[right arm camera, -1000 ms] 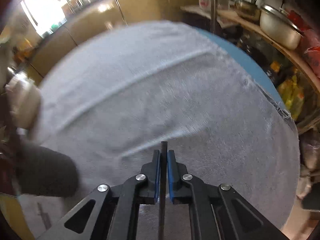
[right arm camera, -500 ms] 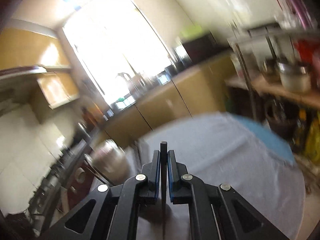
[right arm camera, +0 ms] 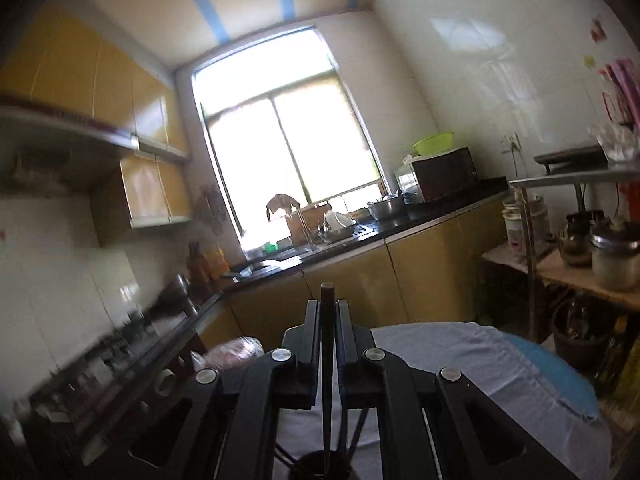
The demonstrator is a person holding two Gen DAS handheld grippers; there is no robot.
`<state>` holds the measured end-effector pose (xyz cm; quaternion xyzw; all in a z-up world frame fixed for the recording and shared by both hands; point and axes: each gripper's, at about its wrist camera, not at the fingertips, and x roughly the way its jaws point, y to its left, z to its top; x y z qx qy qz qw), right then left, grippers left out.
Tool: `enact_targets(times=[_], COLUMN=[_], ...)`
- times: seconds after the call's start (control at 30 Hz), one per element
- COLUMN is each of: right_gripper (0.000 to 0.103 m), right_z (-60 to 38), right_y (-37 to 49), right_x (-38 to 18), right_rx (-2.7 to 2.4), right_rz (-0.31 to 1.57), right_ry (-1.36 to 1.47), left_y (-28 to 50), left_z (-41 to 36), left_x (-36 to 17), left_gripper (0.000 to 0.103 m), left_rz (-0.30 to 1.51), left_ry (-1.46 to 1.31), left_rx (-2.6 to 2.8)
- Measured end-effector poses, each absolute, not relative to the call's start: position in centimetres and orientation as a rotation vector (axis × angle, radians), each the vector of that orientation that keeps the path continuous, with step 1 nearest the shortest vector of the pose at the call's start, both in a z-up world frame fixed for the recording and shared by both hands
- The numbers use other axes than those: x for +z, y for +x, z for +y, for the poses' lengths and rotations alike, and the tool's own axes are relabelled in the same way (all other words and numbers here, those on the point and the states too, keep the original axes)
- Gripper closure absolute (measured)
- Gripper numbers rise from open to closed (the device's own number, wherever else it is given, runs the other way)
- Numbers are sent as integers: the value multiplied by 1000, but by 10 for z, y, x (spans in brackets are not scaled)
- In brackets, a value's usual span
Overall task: Organize utensils
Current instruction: 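Carry the right gripper's chopstick over the black cup and lower it in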
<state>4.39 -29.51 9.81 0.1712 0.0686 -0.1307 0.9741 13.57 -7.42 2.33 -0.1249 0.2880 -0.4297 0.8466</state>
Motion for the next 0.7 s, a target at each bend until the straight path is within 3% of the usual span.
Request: enact_targets(times=[0.23, 0.7], right_gripper=[96, 96], right_z=[-305, -330], right_y=[67, 59], right_x=[42, 37], right_rx=[-237, -210], right_rz=[280, 316], right_ry=[364, 425], left_y=[149, 180], left_z=[-83, -149], left_x=[19, -18], left_gripper=[94, 94], left_rz=[613, 614], left_ry=[-295, -291], left_rx=[-899, -823])
